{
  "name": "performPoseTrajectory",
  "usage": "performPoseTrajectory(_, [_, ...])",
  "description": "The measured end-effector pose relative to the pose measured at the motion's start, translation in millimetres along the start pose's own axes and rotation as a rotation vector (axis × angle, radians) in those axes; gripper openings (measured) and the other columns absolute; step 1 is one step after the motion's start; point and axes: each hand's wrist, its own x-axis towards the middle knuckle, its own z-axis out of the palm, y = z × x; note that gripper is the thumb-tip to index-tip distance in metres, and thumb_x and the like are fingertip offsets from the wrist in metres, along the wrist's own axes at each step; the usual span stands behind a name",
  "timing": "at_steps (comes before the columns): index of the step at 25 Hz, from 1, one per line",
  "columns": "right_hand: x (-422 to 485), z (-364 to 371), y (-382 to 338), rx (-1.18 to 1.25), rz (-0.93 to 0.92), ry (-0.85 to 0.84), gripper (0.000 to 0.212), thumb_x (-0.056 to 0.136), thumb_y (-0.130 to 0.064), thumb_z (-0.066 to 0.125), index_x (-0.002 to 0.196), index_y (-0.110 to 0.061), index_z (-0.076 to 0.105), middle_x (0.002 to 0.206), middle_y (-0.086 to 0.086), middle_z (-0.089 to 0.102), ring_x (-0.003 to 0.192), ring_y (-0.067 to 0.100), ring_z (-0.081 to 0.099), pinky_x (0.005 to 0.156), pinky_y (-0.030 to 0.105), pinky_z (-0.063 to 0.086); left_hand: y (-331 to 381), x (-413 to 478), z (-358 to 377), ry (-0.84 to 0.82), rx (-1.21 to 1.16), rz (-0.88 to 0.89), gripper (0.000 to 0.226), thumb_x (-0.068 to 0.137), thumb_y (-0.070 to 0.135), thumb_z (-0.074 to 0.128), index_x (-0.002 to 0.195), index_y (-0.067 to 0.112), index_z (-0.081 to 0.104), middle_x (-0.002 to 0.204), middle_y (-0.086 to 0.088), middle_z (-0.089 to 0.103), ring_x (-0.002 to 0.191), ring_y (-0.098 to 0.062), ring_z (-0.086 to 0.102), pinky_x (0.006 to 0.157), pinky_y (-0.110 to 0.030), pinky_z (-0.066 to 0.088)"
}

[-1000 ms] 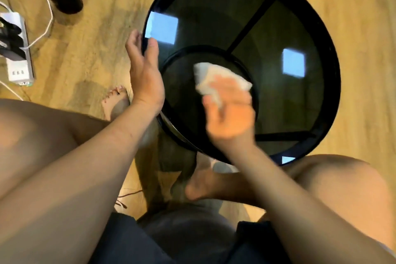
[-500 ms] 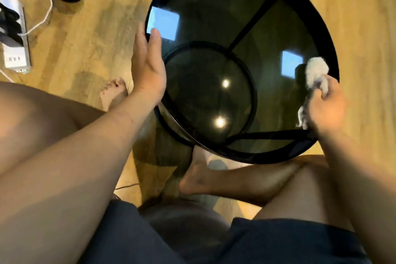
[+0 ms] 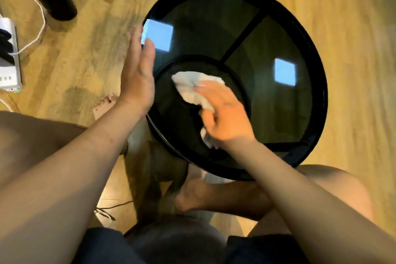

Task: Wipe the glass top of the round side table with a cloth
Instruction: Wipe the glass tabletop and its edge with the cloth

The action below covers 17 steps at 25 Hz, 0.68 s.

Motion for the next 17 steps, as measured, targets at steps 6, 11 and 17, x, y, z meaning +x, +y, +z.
performPoseTrajectory(6, [-52,-104,135,-0.179,0.877,0.272,0.035,0.088,-0.013,0.039,0.116,-0.019,0.060,0.099,0.009,0.063,0.093,0.040,0.064,0.070,0.024,0.043,-7,-4,9,0.032,0.280,0.220,0.075,0.092,0.054,0.027,0.156,0.016,0.019,0.166,-0.006,0.012,0.153,-0.018,0.000,0.125,-0.042,0.003])
performPoseTrajectory(11, [4,-1,11,-0.198,0.432,0.378,0.031,0.086,-0.022,0.052,0.110,-0.014,0.070,0.119,0.013,0.068,0.110,0.036,0.061,0.092,0.035,0.044,-8,-3,9,0.015,0.346,0.242,0.074,0.092,0.053,0.025,0.155,0.014,0.021,0.165,-0.008,0.015,0.154,-0.022,0.002,0.122,-0.035,-0.002])
performPoseTrajectory(17, [-59,8,-12,-0.123,-0.125,-0.019,0.038,0.086,-0.016,0.055,0.121,-0.007,0.065,0.131,0.015,0.062,0.129,0.031,0.052,0.109,0.046,0.040,7,-5,17,-0.148,0.835,0.676,0.058,0.096,0.042,0.038,0.149,0.017,0.037,0.161,-0.012,0.029,0.152,-0.032,0.014,0.121,-0.059,0.001])
